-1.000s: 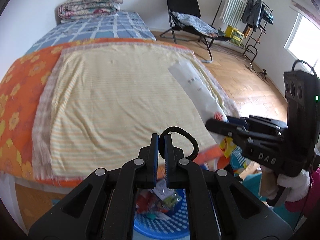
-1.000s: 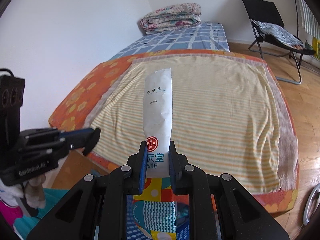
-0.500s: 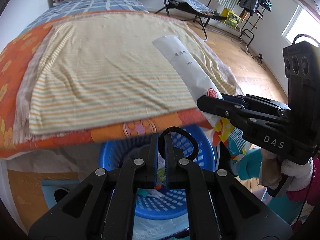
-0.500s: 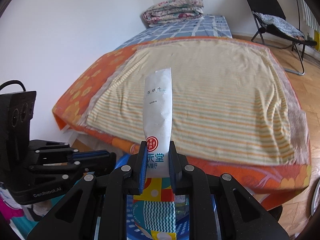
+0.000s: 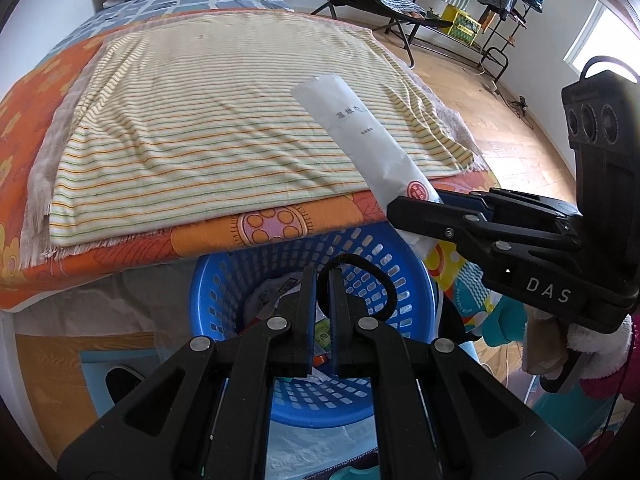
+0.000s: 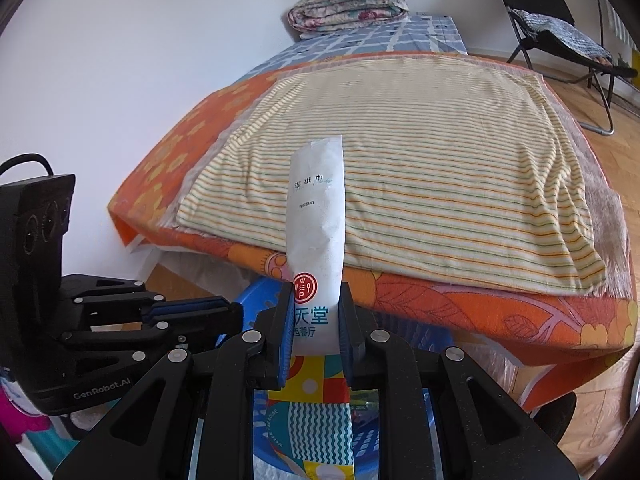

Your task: Collect trash

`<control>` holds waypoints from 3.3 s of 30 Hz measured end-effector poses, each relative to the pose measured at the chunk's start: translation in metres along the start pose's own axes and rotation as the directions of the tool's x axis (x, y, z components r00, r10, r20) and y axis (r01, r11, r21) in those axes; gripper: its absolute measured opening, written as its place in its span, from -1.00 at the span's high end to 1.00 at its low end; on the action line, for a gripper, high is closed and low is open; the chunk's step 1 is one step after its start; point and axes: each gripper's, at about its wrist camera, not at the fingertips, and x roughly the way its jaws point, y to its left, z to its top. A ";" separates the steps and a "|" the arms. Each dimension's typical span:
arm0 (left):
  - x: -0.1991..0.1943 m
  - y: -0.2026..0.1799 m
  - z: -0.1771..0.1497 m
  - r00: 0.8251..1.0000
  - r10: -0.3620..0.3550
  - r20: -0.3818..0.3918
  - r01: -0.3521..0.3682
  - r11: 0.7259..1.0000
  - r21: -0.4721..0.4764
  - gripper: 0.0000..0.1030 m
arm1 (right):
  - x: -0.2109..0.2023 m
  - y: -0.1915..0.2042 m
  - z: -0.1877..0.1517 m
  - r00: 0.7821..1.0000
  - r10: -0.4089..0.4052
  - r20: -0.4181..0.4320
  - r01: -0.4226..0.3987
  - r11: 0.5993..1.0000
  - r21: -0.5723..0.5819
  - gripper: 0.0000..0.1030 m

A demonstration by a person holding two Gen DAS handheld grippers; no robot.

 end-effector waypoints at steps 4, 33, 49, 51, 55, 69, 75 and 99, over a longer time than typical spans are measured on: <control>0.001 0.001 0.001 1.000 0.004 -0.007 -0.004 1.000 0.007 0.94 | 0.002 -0.003 -0.002 1.000 0.003 -0.011 -0.003 1.000 0.018 0.64; 0.010 0.005 0.001 0.995 0.099 -0.019 -0.099 0.995 -0.001 -0.37 | 0.008 -0.015 -0.002 0.994 -0.082 -0.070 0.088 0.993 0.080 -0.34; -0.018 0.009 0.021 0.984 0.157 0.085 -0.151 0.986 -0.071 -0.54 | -0.019 -0.022 0.018 0.992 -0.126 0.018 0.123 0.986 0.109 -0.40; -0.023 0.009 0.025 0.981 0.167 0.100 -0.160 0.984 -0.075 -0.54 | -0.022 -0.024 0.021 0.991 -0.127 0.029 0.123 0.986 0.116 -0.40; -0.039 0.006 0.037 0.969 0.197 0.152 -0.187 0.979 -0.082 -0.54 | -0.029 -0.024 0.026 0.991 -0.127 0.049 0.121 0.985 0.123 -0.40; -0.104 -0.007 0.075 0.897 0.232 0.377 -0.211 0.973 -0.097 -0.77 | -0.072 -0.017 0.058 0.981 -0.109 0.159 0.097 0.992 0.079 -0.51; -0.123 -0.015 0.087 0.865 0.247 0.436 -0.223 0.969 -0.106 -0.92 | -0.086 -0.016 0.075 0.977 -0.098 0.190 0.090 0.995 0.052 -0.56; -0.114 0.014 0.155 0.859 0.314 0.404 -0.267 0.949 -0.169 -1.00 | -0.068 -0.034 0.137 0.958 -0.136 0.253 0.122 0.990 0.072 -0.58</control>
